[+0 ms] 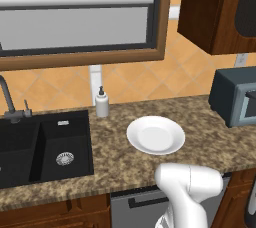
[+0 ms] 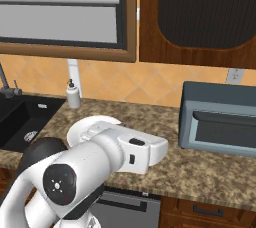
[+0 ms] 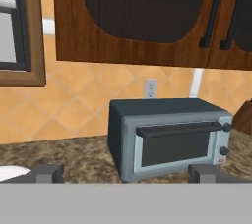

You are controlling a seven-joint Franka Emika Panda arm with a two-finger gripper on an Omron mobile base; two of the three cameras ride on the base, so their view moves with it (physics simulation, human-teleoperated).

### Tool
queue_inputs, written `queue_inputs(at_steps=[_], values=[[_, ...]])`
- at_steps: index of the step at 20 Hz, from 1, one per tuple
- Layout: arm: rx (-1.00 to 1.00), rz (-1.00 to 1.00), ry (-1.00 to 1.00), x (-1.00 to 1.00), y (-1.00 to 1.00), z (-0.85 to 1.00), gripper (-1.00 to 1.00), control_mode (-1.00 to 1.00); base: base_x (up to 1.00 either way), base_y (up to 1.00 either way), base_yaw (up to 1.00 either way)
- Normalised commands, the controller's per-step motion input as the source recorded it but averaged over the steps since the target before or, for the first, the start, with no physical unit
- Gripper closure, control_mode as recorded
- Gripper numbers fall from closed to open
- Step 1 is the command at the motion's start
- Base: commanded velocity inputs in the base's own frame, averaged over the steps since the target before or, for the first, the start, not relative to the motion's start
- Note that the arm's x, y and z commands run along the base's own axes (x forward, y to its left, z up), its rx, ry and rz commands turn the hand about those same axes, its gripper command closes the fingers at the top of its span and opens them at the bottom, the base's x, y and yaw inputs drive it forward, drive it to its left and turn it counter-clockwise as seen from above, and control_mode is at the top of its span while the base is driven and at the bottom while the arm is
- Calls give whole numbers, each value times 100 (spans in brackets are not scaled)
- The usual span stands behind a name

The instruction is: Pick up the kebab skewer and baguette bread, and place them inside the toaster oven. Close the toaster oven door and start by setting the timer.

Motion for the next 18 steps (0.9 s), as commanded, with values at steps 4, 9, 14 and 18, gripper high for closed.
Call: queue_inputs(at_steps=[4,9,14,18], values=[[-6,0,-1,2,38,-6,-100,-100,0,0,0],[0,0,-1,-2,8,0,-100,-100,0,0,0],[0,0,-1,-8,-7,0,-100,100,-10,-30,-3],[0,0,0,0,0,0,-100,100,-5,-51,-4]])
